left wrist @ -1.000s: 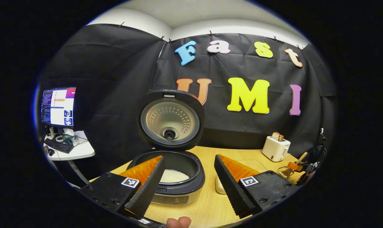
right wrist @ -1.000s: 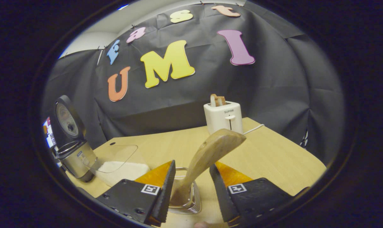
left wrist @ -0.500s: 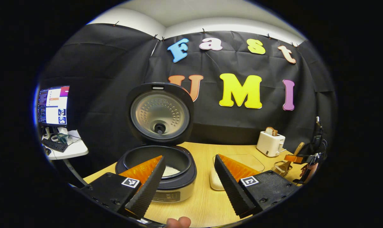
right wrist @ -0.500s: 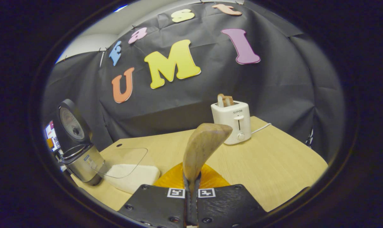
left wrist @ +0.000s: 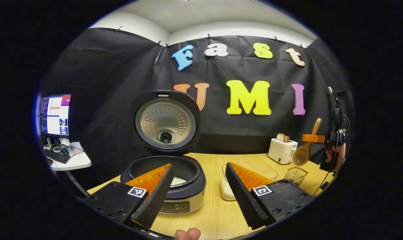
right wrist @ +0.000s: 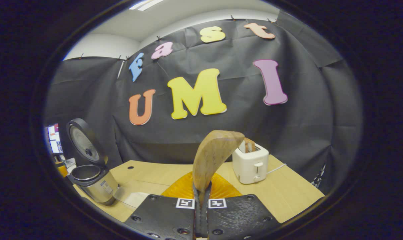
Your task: Close the left gripper, press the button to open the rice cooker; take a wooden spoon from the chopstick holder with the right hand, scoop a spoonful of rice and pour it into the rice cooker, then put the wooden spoon back into the chopstick holder.
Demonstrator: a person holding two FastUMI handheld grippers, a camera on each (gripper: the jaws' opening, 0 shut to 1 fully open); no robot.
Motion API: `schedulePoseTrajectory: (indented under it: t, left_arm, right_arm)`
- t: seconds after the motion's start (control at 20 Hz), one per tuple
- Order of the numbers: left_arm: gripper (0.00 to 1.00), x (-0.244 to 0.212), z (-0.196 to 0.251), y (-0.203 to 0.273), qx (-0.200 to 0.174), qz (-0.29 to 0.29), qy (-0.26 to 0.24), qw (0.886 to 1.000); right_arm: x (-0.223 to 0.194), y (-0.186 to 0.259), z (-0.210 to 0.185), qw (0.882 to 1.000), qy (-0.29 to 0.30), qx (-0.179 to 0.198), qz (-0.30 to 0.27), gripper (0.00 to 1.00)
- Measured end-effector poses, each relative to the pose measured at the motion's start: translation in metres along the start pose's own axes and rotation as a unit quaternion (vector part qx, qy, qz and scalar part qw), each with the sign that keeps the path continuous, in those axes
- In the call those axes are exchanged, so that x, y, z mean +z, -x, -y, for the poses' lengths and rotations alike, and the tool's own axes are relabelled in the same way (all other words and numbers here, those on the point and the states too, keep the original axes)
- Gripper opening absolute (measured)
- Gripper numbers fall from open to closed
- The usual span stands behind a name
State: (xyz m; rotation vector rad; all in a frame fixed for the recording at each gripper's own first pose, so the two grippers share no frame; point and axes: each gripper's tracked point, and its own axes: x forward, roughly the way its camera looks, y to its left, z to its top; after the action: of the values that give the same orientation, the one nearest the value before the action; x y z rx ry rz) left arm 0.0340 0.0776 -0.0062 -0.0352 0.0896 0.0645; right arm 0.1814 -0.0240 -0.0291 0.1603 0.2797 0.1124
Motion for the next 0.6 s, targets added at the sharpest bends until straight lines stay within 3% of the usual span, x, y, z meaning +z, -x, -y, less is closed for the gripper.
schedulePoseTrajectory:
  t: [0.1,0.15,0.35,0.55,0.6]
  left_arm:
    - [0.94,0.002,-0.004,0.003,0.008,0.015,-0.016,1.000]
    - [0.99,0.002,-0.006,0.005,0.013,0.020,-0.023,0.999]
    - [0.99,-0.013,-0.007,0.008,0.018,0.020,-0.021,0.999]
    - [0.95,-0.024,-0.003,0.007,0.005,0.007,-0.022,1.000]
    - [0.99,-0.025,-0.003,0.007,0.003,0.007,-0.019,1.000]
  right_arm:
    - [0.016,-0.018,-0.040,0.999,0.010,0.035,0.005,0.00]
    - [0.017,-0.028,-0.061,0.999,0.018,0.050,0.003,0.00]
    - [-0.031,-0.073,-0.122,0.994,0.062,0.080,-0.039,0.00]
    - [-0.103,-0.101,-0.138,0.987,0.116,0.062,-0.093,0.00]
    - [-0.120,-0.106,-0.137,0.984,0.129,0.053,-0.106,0.00]
